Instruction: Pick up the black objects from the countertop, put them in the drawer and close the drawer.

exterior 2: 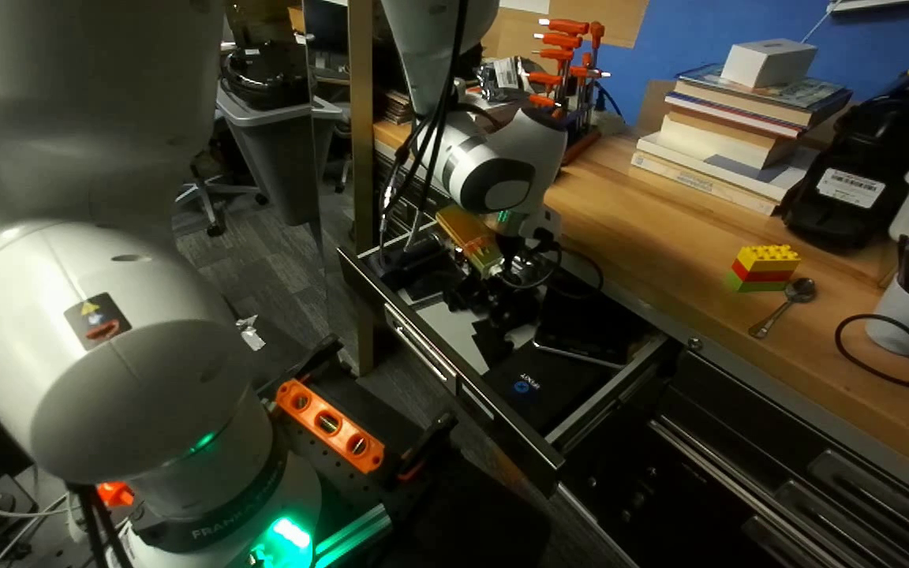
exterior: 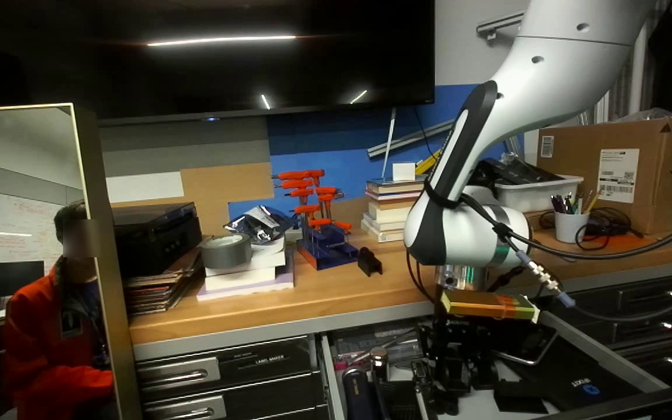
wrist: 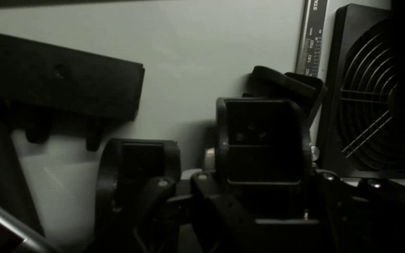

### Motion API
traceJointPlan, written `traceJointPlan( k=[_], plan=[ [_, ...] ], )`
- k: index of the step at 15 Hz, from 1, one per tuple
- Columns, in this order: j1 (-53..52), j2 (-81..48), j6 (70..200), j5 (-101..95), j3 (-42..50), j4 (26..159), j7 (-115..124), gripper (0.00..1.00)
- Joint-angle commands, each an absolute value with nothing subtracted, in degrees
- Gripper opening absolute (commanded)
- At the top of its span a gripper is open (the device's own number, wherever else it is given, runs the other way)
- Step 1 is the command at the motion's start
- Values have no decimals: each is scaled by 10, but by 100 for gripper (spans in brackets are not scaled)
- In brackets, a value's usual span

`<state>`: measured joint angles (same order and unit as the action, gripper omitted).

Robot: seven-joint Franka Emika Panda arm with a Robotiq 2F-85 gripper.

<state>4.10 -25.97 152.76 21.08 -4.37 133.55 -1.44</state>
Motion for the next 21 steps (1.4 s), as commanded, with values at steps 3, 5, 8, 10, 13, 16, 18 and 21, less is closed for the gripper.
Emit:
traceJointPlan(
  k=[3,5,8,10,13,16,18,21],
  plan=[
    [38,-282,1567,190,-34,1325,-2,26],
    [28,-284,1590,180,-26,1328,14,26],
    [12,-284,1616,160,-11,1332,45,76],
    [0,-281,1622,141,3,1332,68,83],
    [-22,-262,1605,116,23,1335,106,100],
    [-43,-238,1587,93,36,1337,132,100],
    [-63,-217,1580,67,52,1339,152,100],
    [-89,-185,1564,20,72,1335,185,100]
  ],
)
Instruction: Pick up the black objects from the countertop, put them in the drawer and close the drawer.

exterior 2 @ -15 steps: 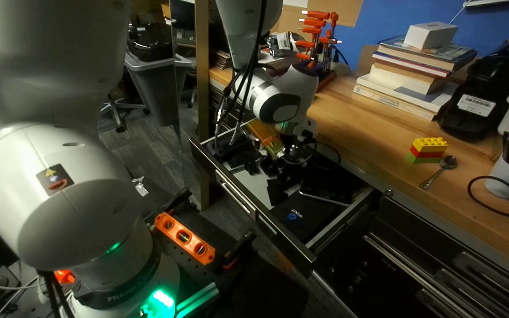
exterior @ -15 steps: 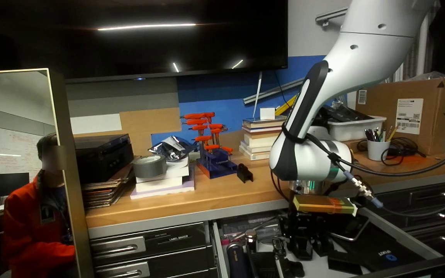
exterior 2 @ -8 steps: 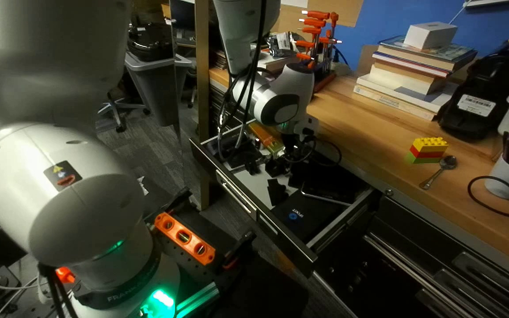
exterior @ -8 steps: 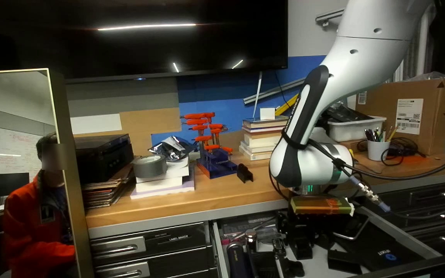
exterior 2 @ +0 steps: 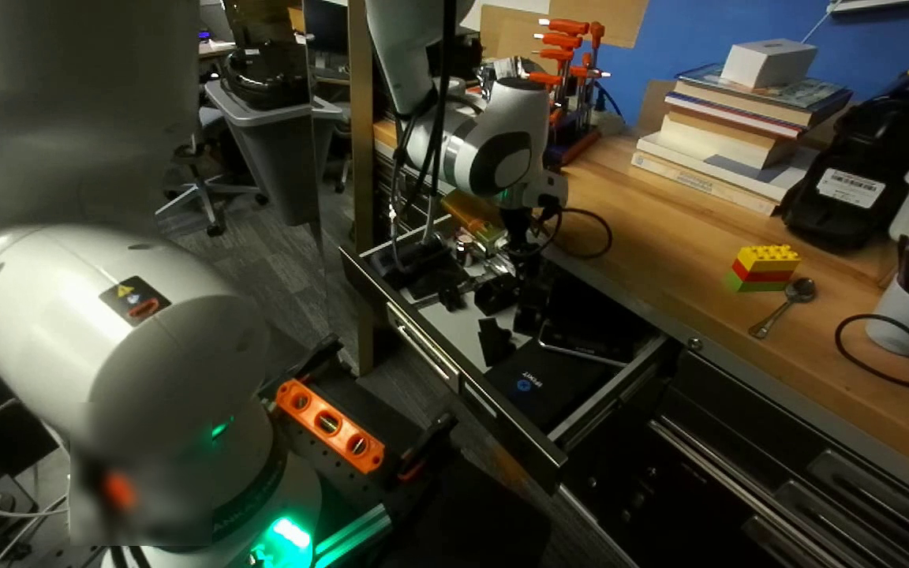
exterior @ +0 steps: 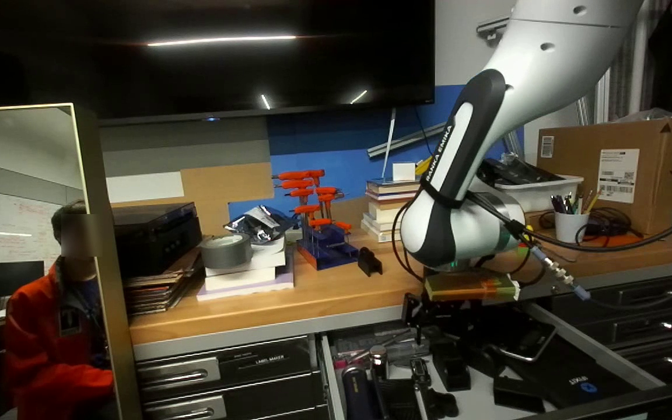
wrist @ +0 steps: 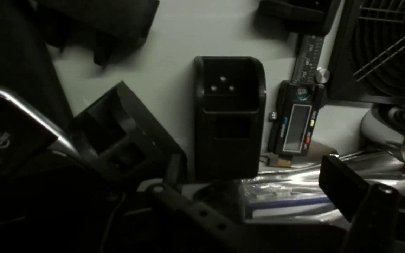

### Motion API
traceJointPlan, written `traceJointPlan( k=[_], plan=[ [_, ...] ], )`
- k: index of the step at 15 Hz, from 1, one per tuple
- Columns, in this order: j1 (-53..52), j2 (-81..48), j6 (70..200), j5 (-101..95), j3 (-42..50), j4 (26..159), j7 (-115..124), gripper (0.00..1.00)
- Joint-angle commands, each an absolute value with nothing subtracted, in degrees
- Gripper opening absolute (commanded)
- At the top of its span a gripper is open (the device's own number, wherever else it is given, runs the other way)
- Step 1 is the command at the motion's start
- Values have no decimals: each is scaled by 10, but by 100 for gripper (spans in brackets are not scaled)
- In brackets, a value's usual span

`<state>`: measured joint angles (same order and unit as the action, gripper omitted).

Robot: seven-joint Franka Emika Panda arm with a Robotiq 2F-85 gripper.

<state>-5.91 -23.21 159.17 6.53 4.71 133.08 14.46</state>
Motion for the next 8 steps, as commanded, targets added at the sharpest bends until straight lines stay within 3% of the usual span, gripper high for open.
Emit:
traceJointPlan(
  k=[1,8],
  plan=[
    [-95,-173,1551,1,77,1330,194,100],
    [-81,-144,1450,-53,54,1230,197,100]
  ],
)
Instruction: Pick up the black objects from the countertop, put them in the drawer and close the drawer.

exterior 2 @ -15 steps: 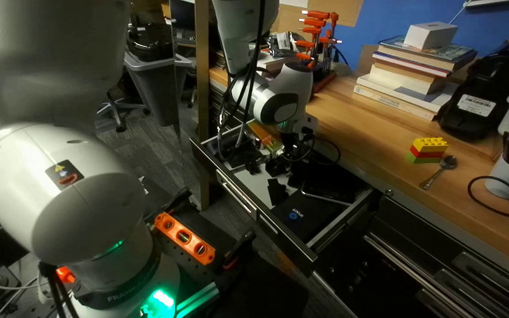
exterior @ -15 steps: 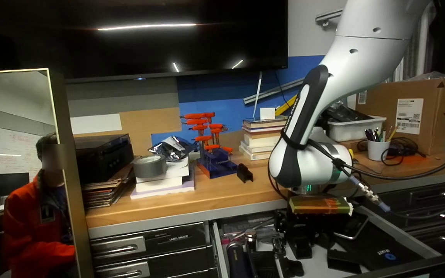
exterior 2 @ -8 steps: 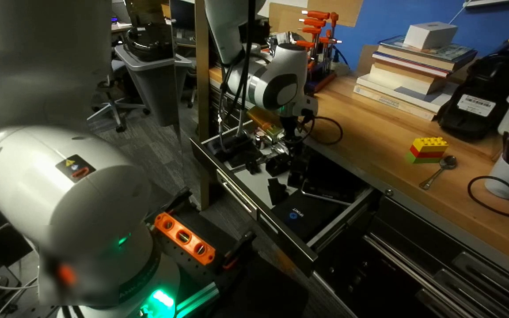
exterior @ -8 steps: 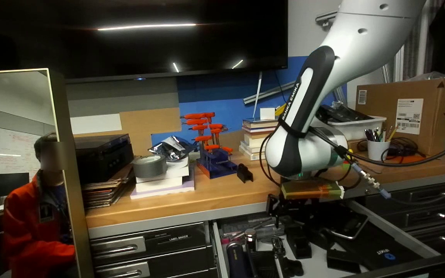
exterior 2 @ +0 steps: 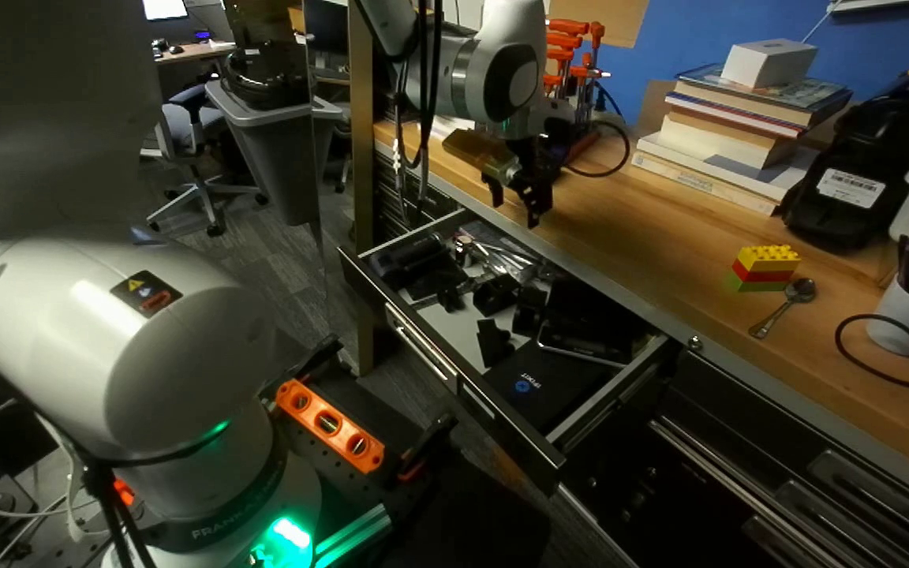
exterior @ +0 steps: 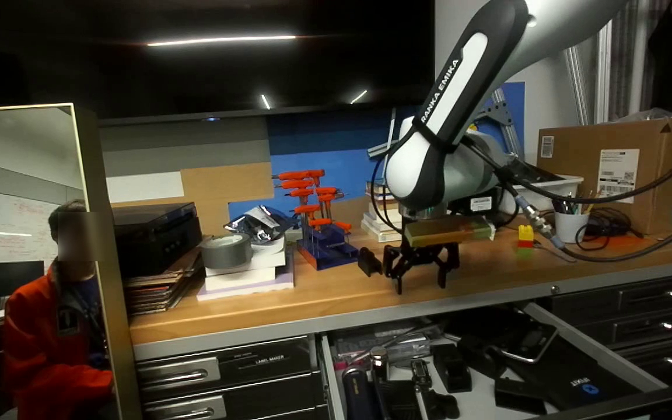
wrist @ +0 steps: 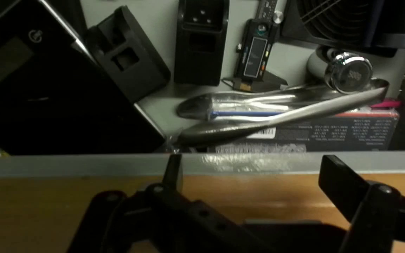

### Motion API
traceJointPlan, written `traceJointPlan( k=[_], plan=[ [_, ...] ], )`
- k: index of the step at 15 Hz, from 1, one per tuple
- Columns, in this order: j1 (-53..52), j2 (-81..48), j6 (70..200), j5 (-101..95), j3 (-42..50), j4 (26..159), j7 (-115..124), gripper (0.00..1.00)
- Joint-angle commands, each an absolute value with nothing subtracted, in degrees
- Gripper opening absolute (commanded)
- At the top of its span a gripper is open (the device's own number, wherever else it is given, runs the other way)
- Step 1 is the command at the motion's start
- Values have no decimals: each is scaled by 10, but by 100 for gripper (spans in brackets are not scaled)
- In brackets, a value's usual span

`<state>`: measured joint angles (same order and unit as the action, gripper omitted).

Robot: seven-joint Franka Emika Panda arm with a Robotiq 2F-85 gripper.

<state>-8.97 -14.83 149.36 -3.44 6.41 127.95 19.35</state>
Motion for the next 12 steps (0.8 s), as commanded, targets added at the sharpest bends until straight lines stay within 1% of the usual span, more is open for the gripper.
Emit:
traceJointPlan(
  k=[1,12],
  plan=[
    [-77,-150,1435,-52,51,1206,192,100],
    [-33,-285,1309,3,4,966,88,100]
  ],
)
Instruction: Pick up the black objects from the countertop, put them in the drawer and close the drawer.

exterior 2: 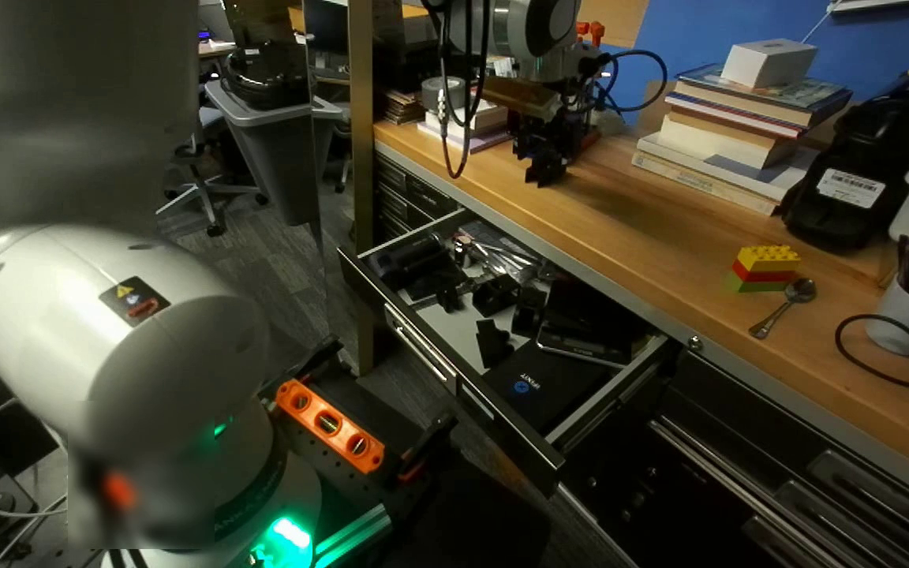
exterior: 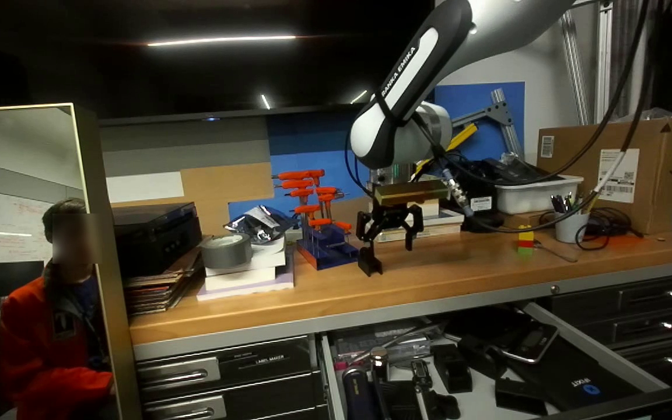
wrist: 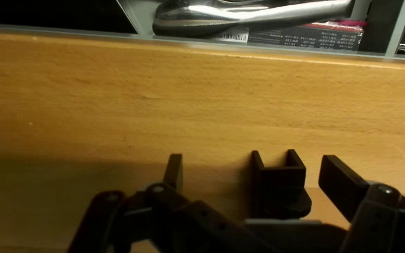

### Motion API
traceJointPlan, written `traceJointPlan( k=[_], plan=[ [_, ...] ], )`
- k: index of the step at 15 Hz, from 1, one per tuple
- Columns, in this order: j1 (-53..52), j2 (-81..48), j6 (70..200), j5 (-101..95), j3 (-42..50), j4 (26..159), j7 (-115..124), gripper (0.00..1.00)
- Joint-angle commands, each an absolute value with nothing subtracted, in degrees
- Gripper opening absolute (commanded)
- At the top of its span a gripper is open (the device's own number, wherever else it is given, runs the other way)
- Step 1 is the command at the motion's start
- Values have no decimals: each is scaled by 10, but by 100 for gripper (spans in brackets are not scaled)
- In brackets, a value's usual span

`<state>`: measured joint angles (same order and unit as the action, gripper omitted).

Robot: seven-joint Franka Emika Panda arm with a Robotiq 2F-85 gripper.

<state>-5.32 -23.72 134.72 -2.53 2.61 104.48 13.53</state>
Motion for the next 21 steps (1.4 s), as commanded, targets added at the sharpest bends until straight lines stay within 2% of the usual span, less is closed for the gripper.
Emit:
traceJointPlan(
  k=[1,12,13,14,17,21],
  plan=[
    [-29,-299,1300,10,-1,948,79,100],
    [-17,-412,1244,22,-6,806,53,100],
    [-17,-418,1244,21,-6,799,52,75],
    [-17,-424,1242,21,-6,792,51,74],
    [-18,-433,1239,19,-5,780,53,49],
    [-25,-428,1223,11,3,781,68,20]
  ],
)
